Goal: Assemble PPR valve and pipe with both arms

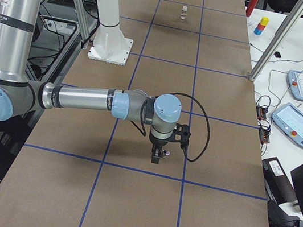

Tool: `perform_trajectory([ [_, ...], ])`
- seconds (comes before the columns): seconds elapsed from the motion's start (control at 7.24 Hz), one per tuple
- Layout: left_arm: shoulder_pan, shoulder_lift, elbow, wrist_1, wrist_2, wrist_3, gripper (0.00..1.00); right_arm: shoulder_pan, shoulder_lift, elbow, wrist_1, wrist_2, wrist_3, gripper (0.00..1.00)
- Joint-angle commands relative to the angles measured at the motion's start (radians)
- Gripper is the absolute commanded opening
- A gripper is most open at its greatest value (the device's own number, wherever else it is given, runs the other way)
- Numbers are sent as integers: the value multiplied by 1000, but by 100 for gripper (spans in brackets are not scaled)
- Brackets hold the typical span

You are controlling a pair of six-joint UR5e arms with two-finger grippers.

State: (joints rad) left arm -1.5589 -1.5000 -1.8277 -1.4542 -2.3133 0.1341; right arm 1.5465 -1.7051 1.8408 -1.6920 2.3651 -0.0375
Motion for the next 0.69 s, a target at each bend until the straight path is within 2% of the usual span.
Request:
perform_trajectory([
  [0.0,3,-40,-65,0,-3,-7,100,0,2,-3,-1,2,2,99],
  [0.14,11,-51,-79,8,-27,-75,100,0,2,-3,-1,2,-1,99],
  [0.28,73,-89,-97,11,-100,-295,100,0,2,-3,0,-1,-7,99],
  [0.55,234,-94,-133,-9,-89,-489,100,-2,4,-6,-1,-9,-5,99],
])
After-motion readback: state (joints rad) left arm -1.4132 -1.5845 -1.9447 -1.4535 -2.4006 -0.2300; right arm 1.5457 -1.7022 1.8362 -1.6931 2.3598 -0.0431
